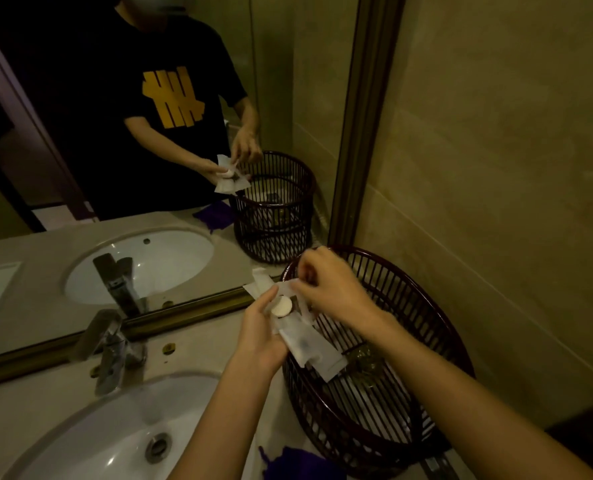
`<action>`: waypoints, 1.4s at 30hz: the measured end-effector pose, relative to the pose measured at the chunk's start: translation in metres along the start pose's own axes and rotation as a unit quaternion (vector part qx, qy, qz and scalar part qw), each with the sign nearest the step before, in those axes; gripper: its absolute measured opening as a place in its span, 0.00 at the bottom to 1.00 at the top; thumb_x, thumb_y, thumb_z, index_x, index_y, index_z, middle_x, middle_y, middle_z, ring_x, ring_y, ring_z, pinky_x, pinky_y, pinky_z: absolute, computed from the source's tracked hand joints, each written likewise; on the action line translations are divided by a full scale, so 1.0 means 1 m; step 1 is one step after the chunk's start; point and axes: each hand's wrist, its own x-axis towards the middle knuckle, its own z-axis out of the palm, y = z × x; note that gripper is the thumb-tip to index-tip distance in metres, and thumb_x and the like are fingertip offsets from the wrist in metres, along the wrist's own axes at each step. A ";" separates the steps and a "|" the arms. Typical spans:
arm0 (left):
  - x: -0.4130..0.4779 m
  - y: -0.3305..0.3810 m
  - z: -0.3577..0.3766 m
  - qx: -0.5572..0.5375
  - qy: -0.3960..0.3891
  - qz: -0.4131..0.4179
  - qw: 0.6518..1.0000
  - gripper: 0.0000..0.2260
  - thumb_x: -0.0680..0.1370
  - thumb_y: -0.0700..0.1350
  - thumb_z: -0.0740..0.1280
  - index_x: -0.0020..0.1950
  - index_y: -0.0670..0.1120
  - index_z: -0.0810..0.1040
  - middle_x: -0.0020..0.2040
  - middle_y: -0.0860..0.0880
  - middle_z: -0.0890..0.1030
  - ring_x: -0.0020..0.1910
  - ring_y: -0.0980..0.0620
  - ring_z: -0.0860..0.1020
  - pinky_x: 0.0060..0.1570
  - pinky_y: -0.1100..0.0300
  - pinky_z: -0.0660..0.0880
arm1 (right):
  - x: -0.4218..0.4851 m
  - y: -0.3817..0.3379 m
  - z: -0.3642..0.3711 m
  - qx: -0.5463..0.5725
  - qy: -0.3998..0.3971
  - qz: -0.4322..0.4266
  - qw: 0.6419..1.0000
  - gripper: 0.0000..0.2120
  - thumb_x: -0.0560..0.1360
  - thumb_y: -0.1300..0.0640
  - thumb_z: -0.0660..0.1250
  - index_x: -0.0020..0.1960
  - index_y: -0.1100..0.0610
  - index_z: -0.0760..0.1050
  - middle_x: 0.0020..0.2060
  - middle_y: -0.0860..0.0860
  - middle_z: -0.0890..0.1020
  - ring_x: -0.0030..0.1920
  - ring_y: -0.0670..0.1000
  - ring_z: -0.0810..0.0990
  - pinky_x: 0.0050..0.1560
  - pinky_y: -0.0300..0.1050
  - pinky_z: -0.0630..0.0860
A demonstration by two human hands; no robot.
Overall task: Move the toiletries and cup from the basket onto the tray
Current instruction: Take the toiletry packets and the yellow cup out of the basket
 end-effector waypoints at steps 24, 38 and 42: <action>-0.018 -0.008 0.001 0.012 0.056 0.064 0.996 0.19 0.80 0.32 0.57 0.71 0.32 0.66 0.64 0.32 0.77 0.63 0.37 0.77 0.60 0.44 0.73 | -0.038 0.171 0.115 -0.286 -0.480 0.271 0.784 0.35 0.72 0.48 0.76 0.75 0.55 0.68 0.72 0.56 0.71 0.69 0.60 0.72 0.70 0.57 0.72; -0.035 -0.004 0.006 -0.008 0.041 0.106 0.994 0.18 0.79 0.33 0.58 0.70 0.33 0.69 0.63 0.34 0.79 0.62 0.39 0.79 0.62 0.44 0.75 | -0.034 0.060 -0.017 0.043 -0.155 0.184 0.970 0.35 0.67 0.51 0.79 0.61 0.52 0.57 0.60 0.55 0.72 0.57 0.55 0.78 0.51 0.52 0.81; -0.060 0.010 -0.002 -0.001 0.037 0.119 0.992 0.18 0.79 0.33 0.58 0.70 0.34 0.69 0.63 0.34 0.79 0.61 0.39 0.80 0.64 0.44 0.73 | -0.051 0.034 -0.023 0.176 -0.077 0.123 0.974 0.36 0.66 0.55 0.81 0.61 0.49 0.58 0.52 0.48 0.77 0.48 0.44 0.80 0.43 0.41 0.81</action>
